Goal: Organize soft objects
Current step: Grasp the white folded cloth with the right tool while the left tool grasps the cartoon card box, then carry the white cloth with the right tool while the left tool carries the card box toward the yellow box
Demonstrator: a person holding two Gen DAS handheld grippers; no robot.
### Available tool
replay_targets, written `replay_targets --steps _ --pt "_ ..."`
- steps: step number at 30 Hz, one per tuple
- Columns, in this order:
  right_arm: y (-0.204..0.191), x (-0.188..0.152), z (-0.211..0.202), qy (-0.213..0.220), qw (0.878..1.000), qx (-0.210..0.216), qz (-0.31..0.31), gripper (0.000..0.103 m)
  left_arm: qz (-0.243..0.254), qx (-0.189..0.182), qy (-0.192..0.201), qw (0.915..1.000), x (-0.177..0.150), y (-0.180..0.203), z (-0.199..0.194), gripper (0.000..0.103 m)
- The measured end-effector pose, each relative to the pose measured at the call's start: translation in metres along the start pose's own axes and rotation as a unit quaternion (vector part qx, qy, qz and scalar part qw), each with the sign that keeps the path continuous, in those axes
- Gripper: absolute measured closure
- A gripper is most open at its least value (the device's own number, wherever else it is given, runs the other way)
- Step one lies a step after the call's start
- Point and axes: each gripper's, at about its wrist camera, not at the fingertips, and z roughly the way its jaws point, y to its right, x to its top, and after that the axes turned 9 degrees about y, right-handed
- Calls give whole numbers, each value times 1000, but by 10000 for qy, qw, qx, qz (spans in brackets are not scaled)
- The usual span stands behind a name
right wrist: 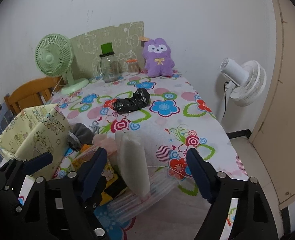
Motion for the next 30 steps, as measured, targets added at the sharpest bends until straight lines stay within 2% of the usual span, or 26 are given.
replay_targets --steps 5,8,10,12,13,17,19,27,30 --pt "1 -3 16 -212 9996 176 57 38 22 17 -131 9999 -2 2 14 11" --pt "2 -6 24 -357 9989 272 113 51 33 5 -226 9997 -2 3 21 16" --pt "5 -8 30 -457 9983 315 176 60 42 6 -274 9996 -3 4 25 22" --pt "7 -10 34 -538 9977 339 248 65 43 -33 -297 9995 -3 5 27 28" --pt "8 -11 36 -572 9973 359 296 67 55 -69 -296 9995 -2 5 28 36" --pt "9 -12 39 -618 9965 408 380 70 186 -214 -297 9992 0 10 31 43" --pt "9 -12 39 -620 9964 416 391 74 209 -160 -276 9993 1 10 30 56" --pt "7 -3 35 -519 9972 393 373 84 132 -209 -234 9994 8 8 28 67" --pt "4 1 31 -474 9976 374 349 84 118 -213 -203 9995 10 7 24 71"
